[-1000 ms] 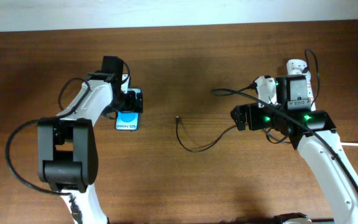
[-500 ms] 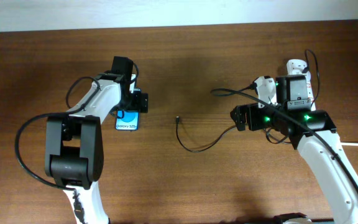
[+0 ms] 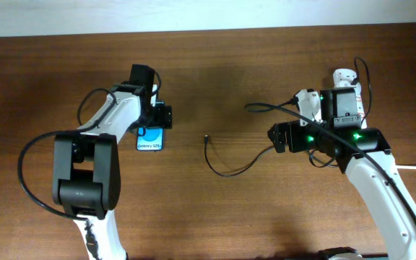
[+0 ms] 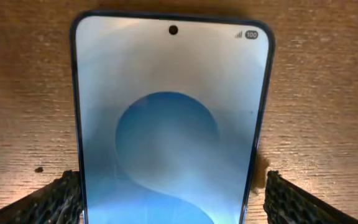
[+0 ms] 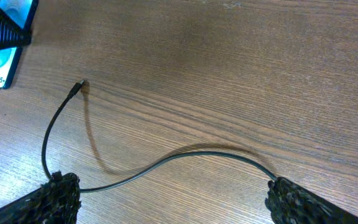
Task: Plug charger to phone and switch on socket
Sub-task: 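Lift the phone with the left gripper and tilt it upright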
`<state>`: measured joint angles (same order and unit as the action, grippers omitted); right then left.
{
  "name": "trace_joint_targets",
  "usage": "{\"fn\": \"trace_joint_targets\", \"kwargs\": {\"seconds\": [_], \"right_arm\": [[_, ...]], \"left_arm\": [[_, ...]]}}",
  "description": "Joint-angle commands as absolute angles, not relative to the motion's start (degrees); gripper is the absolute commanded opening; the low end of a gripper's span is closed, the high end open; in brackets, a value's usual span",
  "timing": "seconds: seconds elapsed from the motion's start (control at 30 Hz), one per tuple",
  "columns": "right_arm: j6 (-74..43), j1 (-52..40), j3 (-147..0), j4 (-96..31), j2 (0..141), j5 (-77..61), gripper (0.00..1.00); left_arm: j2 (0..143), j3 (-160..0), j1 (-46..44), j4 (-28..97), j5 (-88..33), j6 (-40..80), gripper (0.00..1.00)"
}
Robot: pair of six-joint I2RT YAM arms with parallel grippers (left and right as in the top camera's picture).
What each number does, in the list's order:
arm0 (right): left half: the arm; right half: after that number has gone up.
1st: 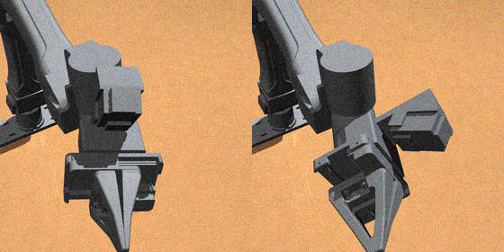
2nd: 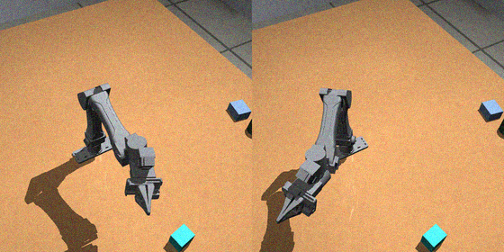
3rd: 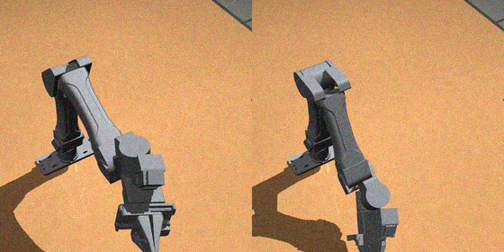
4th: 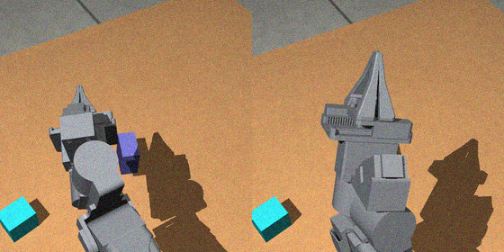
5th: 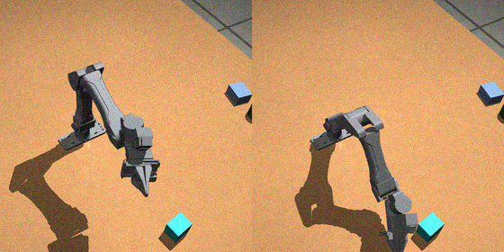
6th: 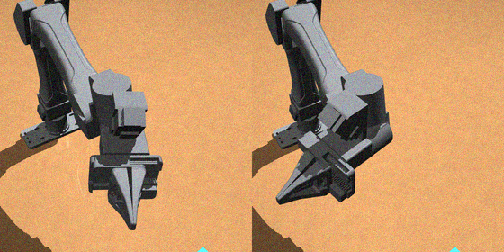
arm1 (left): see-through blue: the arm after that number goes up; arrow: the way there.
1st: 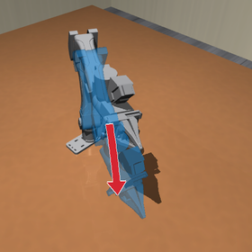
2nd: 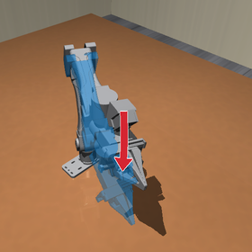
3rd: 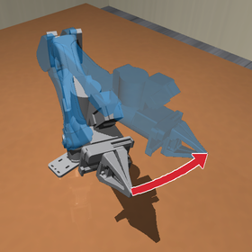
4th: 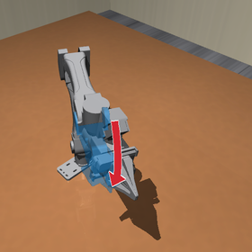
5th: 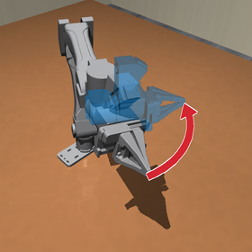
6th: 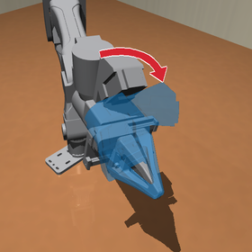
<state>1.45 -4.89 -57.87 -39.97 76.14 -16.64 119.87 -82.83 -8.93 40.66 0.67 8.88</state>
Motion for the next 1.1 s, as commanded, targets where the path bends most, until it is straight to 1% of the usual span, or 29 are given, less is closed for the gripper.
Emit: {"fn": "trace_joint_targets", "kwargs": {"seconds": [0.0, 0.1, 0.3, 0.37, 0.47, 0.57, 0.67, 0.73, 0.77, 0.8, 0.87, 0.93, 1.0, 1.07], "right_arm": [[1.0, -5.2, -59.1, -40.3, 76.3, -17.4, 0.99], [1.0, -5.2, -59.1, -40.3, 76.3, -17.4, 0.99], [1.0, -5.2, -59.1, -40.2, 76.3, -17.4, 0.98], [1.0, -5.2, -59.1, -40.2, 76.3, -17.4, 0.99], [1.0, -5.2, -59.1, -40.1, 76.3, -17.4, 0.98], [1.0, -5.2, -59.1, -40.1, 76.3, -17.4, 0.99], [1.0, -5.2, -59.1, -40.1, 76.3, -17.4, 0.98], [1.0, -5.2, -59.1, -40.1, 76.3, -17.4, 0.98], [1.0, -5.2, -59.1, -40.1, 76.3, -17.4, 0.99], [1.0, -5.2, -59.1, -40.1, 76.3, -17.4, 0.98], [1.0, -5.2, -59.1, -40.1, 76.3, -17.4, 0.98], [1.0, -5.2, -59.1, -40.1, 76.3, -17.4, 0.98], [1.0, -5.2, -59.1, -40.1, 76.3, -17.4, 0.99], [1.0, -5.2, -59.1, -40.1, 76.3, -17.4, 0.99]], "left_arm": [[121.9, -82.7, -8.9, 41.3, -1.1, 9.4, 0.9], [121.9, -82.7, -8.9, 42.3, -1.1, 9.4, 0.83], [121.9, -82.8, -8.8, 41.9, -1.1, 9.4, 0.83], [121.9, -84.0, -8.8, 42.9, -1.1, 9.4, 0.77], [121.9, -86.9, -8.8, 46.3, -1.1, 9.4, 0.73], [121.9, -89.5, -8.8, 49.3, -1.3, 9.4, 0.72], [121.9, -91.4, -8.8, 51.2, -1.3, 9.4, 0.66], [121.9, -92.1, -8.8, 51.7, -1.3, 9.4, 0.59], [121.9, -92.1, -8.8, 51.7, -1.3, 9.4, 0.54], [121.9, -92.1, -8.8, 51.7, -1.3, 9.4, 0.45], [121.9, -92.1, -8.8, 51.7, -1.3, 9.4, 0.23], [121.9, -92.1, -8.8, 51.7, -1.3, 9.4, 0.14], [121.9, -92.1, -8.8, 51.7, -1.4, 9.9, 0.0], [121.9, -92.1, -8.8, 51.7, -1.8, 11.4, 0.0]]}}
